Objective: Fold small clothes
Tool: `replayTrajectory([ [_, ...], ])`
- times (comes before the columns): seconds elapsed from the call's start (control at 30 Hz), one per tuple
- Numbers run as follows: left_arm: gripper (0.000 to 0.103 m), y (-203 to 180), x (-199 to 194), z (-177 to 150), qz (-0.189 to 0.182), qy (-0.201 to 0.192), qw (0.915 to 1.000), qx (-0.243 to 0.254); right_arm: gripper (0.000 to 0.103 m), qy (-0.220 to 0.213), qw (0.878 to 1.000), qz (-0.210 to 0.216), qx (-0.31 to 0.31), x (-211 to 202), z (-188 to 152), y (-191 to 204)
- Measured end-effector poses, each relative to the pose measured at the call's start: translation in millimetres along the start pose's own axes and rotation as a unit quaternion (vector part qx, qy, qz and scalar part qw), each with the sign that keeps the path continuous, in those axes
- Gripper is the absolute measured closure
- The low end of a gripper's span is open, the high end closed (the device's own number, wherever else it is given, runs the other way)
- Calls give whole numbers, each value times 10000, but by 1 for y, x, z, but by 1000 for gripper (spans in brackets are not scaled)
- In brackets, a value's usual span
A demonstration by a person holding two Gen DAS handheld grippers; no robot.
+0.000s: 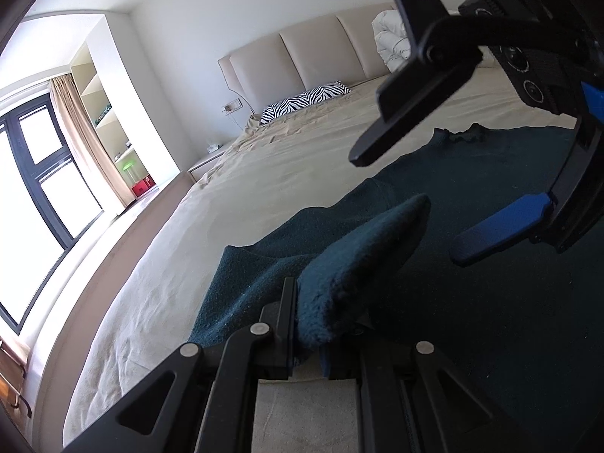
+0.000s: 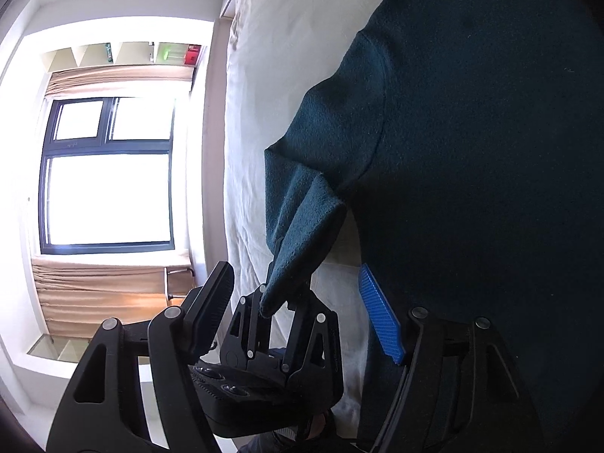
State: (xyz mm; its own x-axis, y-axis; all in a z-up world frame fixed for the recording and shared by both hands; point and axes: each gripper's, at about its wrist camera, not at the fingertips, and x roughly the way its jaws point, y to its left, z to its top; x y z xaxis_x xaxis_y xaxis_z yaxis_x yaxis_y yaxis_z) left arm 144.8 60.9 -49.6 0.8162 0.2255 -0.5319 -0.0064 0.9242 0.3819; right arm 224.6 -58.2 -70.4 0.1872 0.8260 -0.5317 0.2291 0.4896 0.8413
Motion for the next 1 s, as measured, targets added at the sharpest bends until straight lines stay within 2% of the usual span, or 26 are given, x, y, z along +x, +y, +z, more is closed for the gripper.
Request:
replayTrajectory([
  [0.07,91,-2,1,0,8,7,10000,24,47,-2,9998,124,130,14,9,-11],
  [0.13,91,-3,3,-1,10,16,10000,27,57,109,9997,214,4,22,12,-11],
  [0.27,91,-2,4,0,4,35,10000,-61,77,254,9987,-6,-451,33,12,1],
  [0.3,91,-2,4,1,-3,37,10000,-78,83,223,9982,-87,-546,33,12,3],
  [0.33,89,-3,3,1,-42,31,10000,-83,95,167,9979,-161,-611,32,14,4],
  [0.4,76,-5,-1,2,-96,-4,9999,-80,95,-1,9971,-271,-715,27,17,5],
  [0.47,47,-5,-9,1,-124,-93,9998,-108,96,-199,9957,-397,-817,13,21,6],
  [0.5,37,-4,-13,0,-156,-146,9997,-141,96,-282,9949,-439,-867,6,23,6],
  [0.63,35,14,-31,-3,-588,-290,9963,-556,96,-596,9914,-647,-973,-34,33,-4],
  [0.73,36,44,-29,-8,-1078,-135,9863,-1239,96,-908,9859,-1010,-976,-71,45,-18],
  [0.77,42,56,-25,-9,-1207,-56,9811,-1514,96,-1008,9843,-1113,-931,-85,51,-26],
  [0.8,52,69,-19,-10,-1354,45,9744,-1794,96,-1111,9823,-1218,-885,-99,56,-33],
  [0.9,61,105,0,-13,-1669,319,9524,-2532,96,-1406,9742,-1603,-739,-138,74,-59],
  [1.0,66,129,17,-12,-1938,454,9335,-2982,96,-1592,9674,-1888,-554,-171,90,-85],
])
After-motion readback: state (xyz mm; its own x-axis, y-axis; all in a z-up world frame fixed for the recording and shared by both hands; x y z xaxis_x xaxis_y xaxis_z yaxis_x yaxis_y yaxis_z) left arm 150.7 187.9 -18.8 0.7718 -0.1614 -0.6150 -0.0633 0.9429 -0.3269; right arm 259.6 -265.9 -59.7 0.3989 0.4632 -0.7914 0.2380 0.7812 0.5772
